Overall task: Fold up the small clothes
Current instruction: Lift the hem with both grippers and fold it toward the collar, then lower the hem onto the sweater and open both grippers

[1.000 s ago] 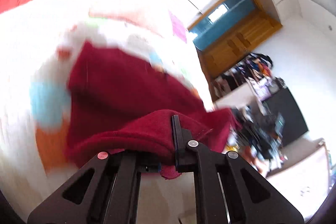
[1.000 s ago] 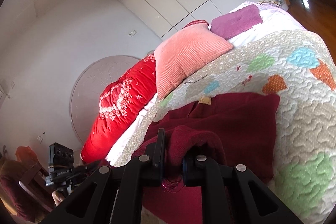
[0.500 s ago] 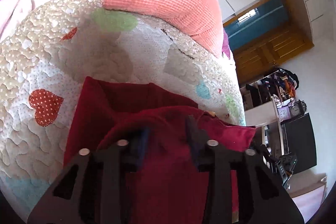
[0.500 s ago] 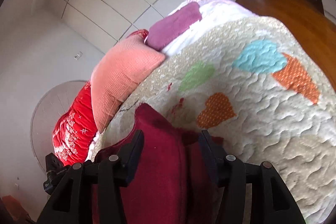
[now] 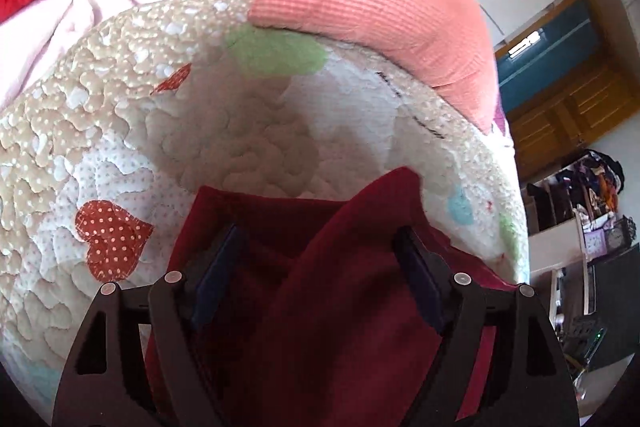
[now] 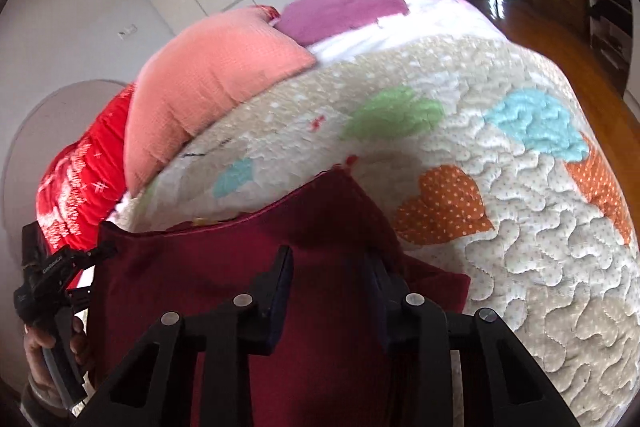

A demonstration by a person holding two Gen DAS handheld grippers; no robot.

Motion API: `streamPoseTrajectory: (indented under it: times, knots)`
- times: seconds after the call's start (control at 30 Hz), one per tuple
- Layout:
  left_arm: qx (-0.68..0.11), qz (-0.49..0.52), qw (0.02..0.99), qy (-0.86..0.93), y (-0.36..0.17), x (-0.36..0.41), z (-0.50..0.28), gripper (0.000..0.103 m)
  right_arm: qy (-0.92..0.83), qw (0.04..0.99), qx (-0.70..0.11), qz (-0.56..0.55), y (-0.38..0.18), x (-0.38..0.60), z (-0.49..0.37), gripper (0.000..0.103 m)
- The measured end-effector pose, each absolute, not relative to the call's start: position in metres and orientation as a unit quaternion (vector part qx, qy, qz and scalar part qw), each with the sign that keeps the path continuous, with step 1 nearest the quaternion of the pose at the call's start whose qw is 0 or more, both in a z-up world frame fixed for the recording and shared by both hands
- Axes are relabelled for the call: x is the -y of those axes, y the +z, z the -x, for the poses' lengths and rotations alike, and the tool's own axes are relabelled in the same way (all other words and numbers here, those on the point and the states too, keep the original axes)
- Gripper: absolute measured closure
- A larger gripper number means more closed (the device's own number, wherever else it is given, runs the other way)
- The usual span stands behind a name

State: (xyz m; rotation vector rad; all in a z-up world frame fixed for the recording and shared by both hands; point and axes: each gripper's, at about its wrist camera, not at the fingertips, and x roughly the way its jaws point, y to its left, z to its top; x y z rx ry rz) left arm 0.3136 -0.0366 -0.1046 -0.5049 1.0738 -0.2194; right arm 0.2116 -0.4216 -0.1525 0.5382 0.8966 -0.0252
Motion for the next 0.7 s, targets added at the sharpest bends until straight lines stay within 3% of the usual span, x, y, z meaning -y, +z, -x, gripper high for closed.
streamPoseTrajectory:
  times: [0.27, 0.4, 0.57, 0.7]
  knots:
    - [-0.477, 0.233, 0.84, -0.108, -0.086, 0.033, -0.307, 0.024, 0.001, 0.888, -0.411, -0.204, -0.104, 0.402, -0.163, 0.069]
    - [-0.461, 0.216, 0.849, -0.143, -0.063, 0.021, -0.267, 0.024, 0.022, 0.892, -0.416, -0.177, -0.101, 0.379, -0.118, 0.069]
    - [-0.446, 0.167, 0.867, -0.146, -0.054, 0.005, -0.204, 0.024, 0.014, 0.879, -0.458, -0.134, -0.138, 0.362, -0.114, 0.068]
    - [-0.442, 0.106, 0.882, -0.125, -0.062, 0.003, -0.158, 0.024, 0.013, 0.885, -0.442, -0.145, -0.109, 0.356, -0.114, 0.069]
